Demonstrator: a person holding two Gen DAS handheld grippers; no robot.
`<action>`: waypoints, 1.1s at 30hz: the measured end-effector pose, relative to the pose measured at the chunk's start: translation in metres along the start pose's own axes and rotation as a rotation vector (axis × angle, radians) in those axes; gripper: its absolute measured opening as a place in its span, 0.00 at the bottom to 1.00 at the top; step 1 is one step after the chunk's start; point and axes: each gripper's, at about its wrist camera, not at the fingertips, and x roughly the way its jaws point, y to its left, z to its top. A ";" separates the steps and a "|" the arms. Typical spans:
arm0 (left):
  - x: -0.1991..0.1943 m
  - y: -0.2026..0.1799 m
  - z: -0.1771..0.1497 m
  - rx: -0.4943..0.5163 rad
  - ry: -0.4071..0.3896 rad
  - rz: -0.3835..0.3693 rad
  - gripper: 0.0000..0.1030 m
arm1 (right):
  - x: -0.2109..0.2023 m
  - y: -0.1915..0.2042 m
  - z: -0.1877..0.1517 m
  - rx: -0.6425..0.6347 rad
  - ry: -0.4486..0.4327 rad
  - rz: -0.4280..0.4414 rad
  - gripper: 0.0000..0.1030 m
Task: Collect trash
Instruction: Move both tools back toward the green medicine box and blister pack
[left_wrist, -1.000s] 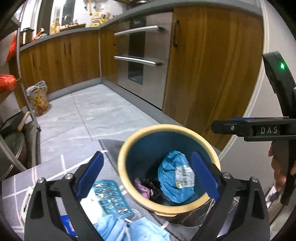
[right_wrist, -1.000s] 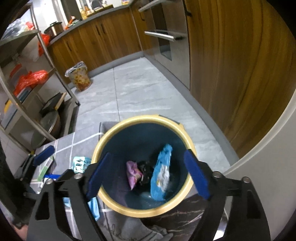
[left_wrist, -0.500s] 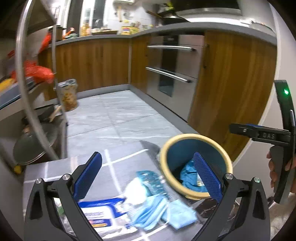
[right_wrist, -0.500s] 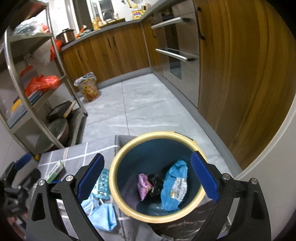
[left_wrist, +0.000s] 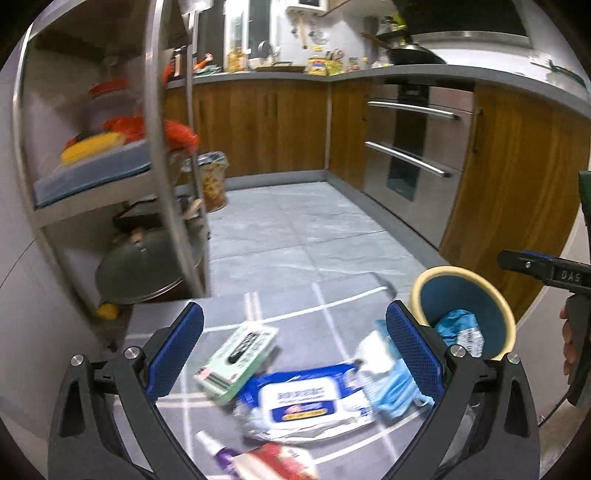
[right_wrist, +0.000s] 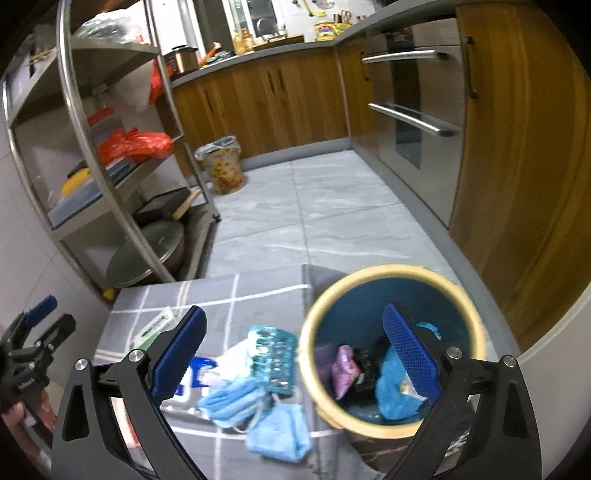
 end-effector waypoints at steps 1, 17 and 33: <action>0.000 0.009 -0.002 -0.014 0.009 0.009 0.95 | 0.003 0.006 -0.001 -0.006 0.007 0.004 0.93; 0.021 0.107 -0.046 -0.191 0.165 0.182 0.95 | 0.050 0.067 -0.018 -0.071 0.140 0.020 0.93; 0.131 0.055 -0.047 -0.059 0.297 0.089 0.95 | 0.134 0.035 -0.019 -0.043 0.298 -0.061 0.93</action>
